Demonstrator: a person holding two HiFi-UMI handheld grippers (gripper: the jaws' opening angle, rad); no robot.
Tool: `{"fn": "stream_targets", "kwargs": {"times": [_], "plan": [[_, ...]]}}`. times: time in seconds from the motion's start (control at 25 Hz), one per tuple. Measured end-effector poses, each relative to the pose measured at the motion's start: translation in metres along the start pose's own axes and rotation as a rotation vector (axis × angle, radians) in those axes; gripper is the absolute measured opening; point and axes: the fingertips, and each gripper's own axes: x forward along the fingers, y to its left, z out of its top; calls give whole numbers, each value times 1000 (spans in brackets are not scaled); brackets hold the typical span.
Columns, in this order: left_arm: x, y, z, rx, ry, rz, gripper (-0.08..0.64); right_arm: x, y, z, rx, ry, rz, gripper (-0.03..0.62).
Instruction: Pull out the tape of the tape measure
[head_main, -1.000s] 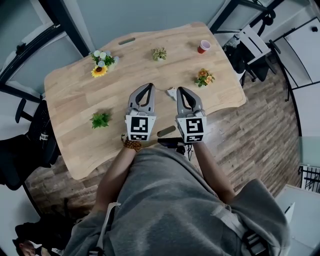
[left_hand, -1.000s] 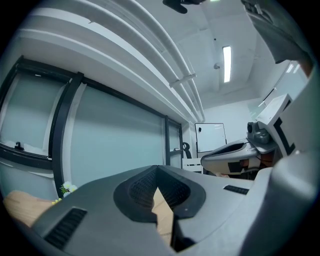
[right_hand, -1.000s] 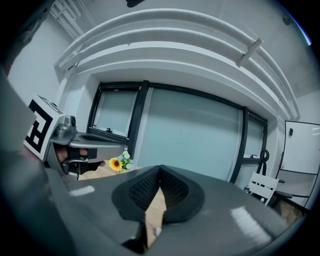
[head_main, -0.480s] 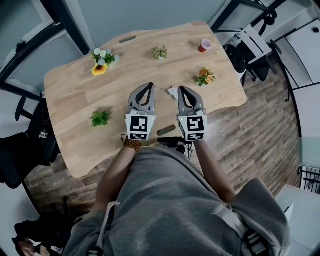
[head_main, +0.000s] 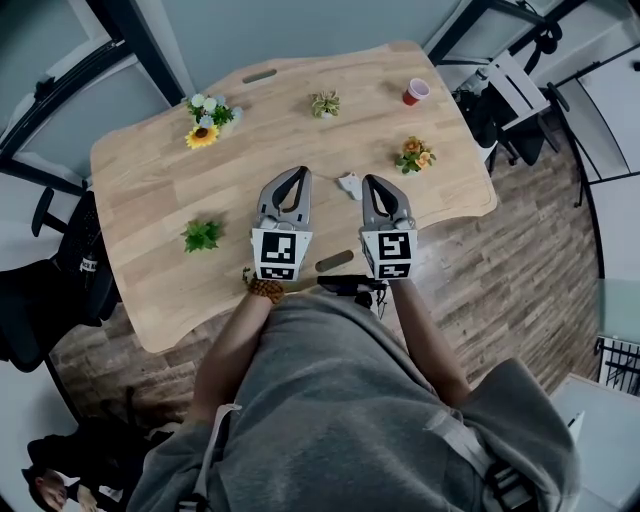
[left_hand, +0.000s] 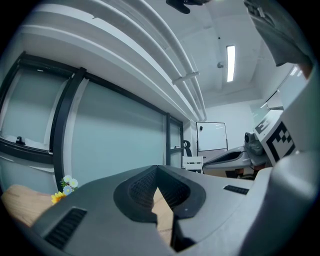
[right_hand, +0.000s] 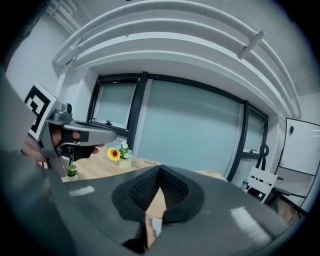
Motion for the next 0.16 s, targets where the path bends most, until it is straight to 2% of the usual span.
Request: {"fn": "stream_targets", "kwargs": {"times": [0.16], "plan": [[2, -3, 0, -7, -19, -33, 8, 6, -12, -19, -1, 39, -17, 9]]}}
